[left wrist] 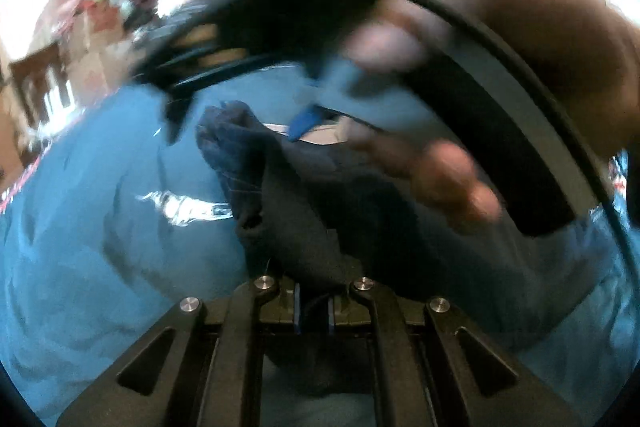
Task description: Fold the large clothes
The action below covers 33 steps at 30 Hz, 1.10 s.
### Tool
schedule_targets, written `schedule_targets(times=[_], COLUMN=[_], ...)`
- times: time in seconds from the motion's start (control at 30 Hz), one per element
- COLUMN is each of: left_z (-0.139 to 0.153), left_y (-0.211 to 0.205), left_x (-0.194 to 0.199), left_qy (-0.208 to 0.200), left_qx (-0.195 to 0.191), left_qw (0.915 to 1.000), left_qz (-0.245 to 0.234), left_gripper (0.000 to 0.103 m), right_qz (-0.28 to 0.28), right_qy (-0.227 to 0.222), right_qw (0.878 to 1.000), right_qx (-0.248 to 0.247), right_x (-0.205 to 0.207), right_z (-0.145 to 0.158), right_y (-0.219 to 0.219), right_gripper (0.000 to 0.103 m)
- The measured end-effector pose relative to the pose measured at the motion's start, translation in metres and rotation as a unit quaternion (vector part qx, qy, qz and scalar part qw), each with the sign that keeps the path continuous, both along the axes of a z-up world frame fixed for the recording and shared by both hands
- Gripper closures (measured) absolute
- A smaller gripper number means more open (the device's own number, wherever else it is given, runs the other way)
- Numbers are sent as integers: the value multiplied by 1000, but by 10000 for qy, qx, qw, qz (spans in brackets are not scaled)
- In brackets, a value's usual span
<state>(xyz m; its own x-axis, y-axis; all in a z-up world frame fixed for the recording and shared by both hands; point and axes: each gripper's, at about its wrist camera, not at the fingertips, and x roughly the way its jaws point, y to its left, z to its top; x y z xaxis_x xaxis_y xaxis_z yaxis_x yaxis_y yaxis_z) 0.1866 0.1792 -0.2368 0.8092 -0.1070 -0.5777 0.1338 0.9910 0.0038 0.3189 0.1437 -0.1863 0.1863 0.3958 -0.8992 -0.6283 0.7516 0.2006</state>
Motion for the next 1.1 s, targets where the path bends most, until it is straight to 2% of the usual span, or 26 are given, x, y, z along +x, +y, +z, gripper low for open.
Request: schedule_targets(times=[0.03,0.07,0.13,0.17,0.2,0.3,0.4,0.5,0.6,0.7,0.8,0.97,1.03,1.1], left_z=[-2,-3,-6,-6,-7,-3,6,14,17,9,2,2,2,-2], left_y=[-4,-8,-15,-19,-20,-28,-54,-93,-147,-189,-222,-261,-269,-271], left_x=[1,2,3,4,4,3,-8,-18,-24,-19,-16,-8,-4,-2], left_qy=[-11,-27,-30,-25,-21,-16,-70,-100,38,332,518,660,673,734], left_qx=[50,110,158,175,212,190,213,128,12,-68,-67,-239,-259,-223], left_qw=[10000,9999,9998,9997,9996,9989,9947,9861,9701,9574,9489,9426,9413,9414], left_qz=[-35,-72,-131,-170,-194,-437,-1004,-1656,-2427,-2867,-3111,-3263,-3297,-3284], left_gripper=[97,97,97,97,97,97,97,97,97,96,96,93,90,85], right_qz=[52,121,128,21,-117,-669,-1371,-1973,-2437,-2780,-2879,-2889,-2952,-3083], right_qy=[-77,-206,-533,-468,-266,3,63,175,434,569,674,718,772,874], right_qw=[9998,9988,9943,9952,9978,9959,9769,9586,9396,9218,9127,9109,9126,9094], right_qx=[-202,-430,-913,-864,-592,616,1639,2047,2365,2642,2821,2859,2722,2651], right_x=[1,1,3,6,10,12,-5,-18,-28,-35,-35,-35,-33,-33], right_z=[-1,-4,-12,-15,-17,-10,-5,-19,-43,-55,-60,-57,-68,-81], right_y=[6,11,12,2,-15,-91,-192,-273,-340,-385,-406,-422,-424,-428], right_gripper=[1,7,27,56,76,84,86,87,87,88,88,89,89,89])
